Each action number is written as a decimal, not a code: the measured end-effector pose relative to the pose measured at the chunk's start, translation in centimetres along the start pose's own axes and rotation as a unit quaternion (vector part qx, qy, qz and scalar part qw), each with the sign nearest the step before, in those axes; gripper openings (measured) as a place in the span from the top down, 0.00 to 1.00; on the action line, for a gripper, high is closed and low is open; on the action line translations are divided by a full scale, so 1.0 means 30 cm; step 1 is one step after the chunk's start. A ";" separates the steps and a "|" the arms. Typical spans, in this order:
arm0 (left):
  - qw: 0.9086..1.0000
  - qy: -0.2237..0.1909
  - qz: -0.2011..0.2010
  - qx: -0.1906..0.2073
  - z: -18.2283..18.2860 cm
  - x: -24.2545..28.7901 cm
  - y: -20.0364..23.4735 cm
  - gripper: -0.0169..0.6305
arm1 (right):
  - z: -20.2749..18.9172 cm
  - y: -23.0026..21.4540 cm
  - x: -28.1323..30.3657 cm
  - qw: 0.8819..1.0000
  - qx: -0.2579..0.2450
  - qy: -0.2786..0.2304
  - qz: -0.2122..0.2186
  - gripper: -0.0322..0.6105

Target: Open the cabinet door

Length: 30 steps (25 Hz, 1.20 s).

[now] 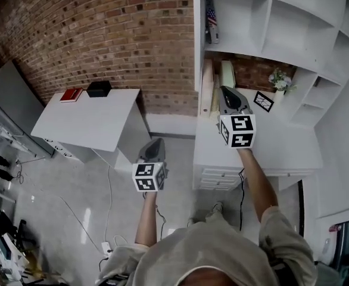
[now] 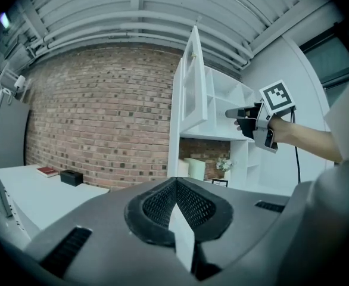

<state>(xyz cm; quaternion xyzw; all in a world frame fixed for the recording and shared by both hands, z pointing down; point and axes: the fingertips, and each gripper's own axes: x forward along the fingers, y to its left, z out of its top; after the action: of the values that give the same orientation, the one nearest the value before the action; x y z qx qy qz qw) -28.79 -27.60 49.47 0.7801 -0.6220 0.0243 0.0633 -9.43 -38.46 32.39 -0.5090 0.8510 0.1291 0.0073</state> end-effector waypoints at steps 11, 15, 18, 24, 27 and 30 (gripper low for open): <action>0.998 0.013 -0.066 0.017 -0.005 0.213 -0.269 0.93 | -0.234 -0.312 -0.235 0.997 0.013 0.050 -0.062 0.93; 0.995 0.023 -0.091 0.024 0.005 0.294 -0.394 0.93 | -0.311 -0.428 -0.340 0.994 0.015 0.072 -0.084 0.93; 0.994 0.026 -0.101 0.028 0.004 0.339 -0.469 0.93 | -0.367 -0.493 -0.393 0.992 0.020 0.084 -0.091 0.93; 0.994 0.024 -0.102 0.026 0.009 0.398 -0.536 0.93 | -0.491 -0.568 -0.479 0.988 0.038 0.110 -0.101 0.93; 0.995 0.024 -0.099 0.023 0.009 0.415 -0.550 0.93 | -0.545 -0.585 -0.512 0.986 0.049 0.121 -0.101 0.93; 0.994 0.029 -0.099 0.021 -0.007 0.427 -0.569 0.93 | -0.578 -0.589 -0.535 0.985 0.060 0.125 -0.099 0.93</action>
<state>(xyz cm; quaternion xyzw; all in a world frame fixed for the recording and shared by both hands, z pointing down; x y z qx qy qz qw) -9.28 -36.24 50.00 0.8381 -0.5388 0.0531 0.0669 15.71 -36.44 47.70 -0.6014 0.7969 0.0122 -0.0557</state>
